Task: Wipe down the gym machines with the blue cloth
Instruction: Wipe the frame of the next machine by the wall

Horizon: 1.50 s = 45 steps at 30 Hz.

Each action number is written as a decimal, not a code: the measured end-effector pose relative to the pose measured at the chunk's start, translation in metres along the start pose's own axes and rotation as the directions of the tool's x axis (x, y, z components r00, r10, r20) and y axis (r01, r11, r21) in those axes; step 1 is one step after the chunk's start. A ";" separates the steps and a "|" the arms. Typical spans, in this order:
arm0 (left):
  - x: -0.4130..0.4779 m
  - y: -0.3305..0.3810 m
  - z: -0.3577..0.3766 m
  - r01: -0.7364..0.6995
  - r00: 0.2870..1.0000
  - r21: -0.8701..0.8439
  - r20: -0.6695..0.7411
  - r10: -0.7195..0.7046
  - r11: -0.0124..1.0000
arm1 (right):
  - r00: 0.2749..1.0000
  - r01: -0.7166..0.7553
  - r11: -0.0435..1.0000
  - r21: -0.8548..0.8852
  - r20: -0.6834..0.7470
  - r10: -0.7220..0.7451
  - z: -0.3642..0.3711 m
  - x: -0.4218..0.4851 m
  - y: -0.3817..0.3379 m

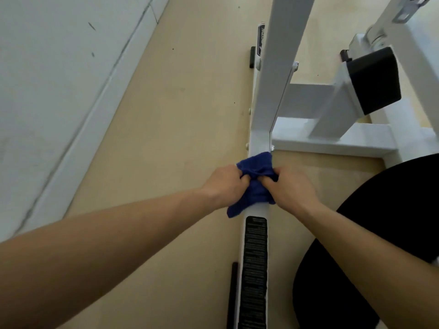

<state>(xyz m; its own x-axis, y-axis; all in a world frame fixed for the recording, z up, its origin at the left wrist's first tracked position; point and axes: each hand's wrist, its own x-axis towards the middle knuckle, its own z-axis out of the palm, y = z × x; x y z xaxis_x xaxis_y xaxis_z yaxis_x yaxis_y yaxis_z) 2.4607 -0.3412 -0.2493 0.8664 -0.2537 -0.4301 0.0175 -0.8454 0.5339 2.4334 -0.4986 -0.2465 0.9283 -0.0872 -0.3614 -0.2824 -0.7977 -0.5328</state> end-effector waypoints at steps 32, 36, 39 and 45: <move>0.093 0.023 0.007 -0.017 0.984 -0.660 -0.146 -0.105 0.751 | 0.880 -0.045 0.919 0.392 -0.420 0.222 0.097 -0.045 -0.001; 0.068 0.012 0.021 -0.036 0.990 -0.617 -0.129 -0.057 0.786 | 0.892 -0.069 0.910 0.408 -0.384 0.239 0.093 -0.045 -0.003; 0.040 0.006 0.032 -0.063 0.993 -0.651 -0.118 -0.020 0.756 | 0.895 -0.049 0.899 0.435 -0.380 0.234 0.090 -0.045 -0.005; -0.042 -0.010 0.064 -0.016 0.998 -0.692 -0.051 -0.026 0.722 | 0.891 -0.074 0.784 0.616 -0.313 0.330 0.083 -0.057 -0.006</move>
<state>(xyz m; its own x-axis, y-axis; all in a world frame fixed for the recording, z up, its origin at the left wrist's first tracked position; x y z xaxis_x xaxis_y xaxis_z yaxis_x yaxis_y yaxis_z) 2.3924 -0.3518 -0.2831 0.8899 -0.2073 -0.4063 0.3436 -0.2812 0.8960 2.3621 -0.4394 -0.2864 0.8094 -0.5273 -0.2585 -0.4392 -0.2514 -0.8625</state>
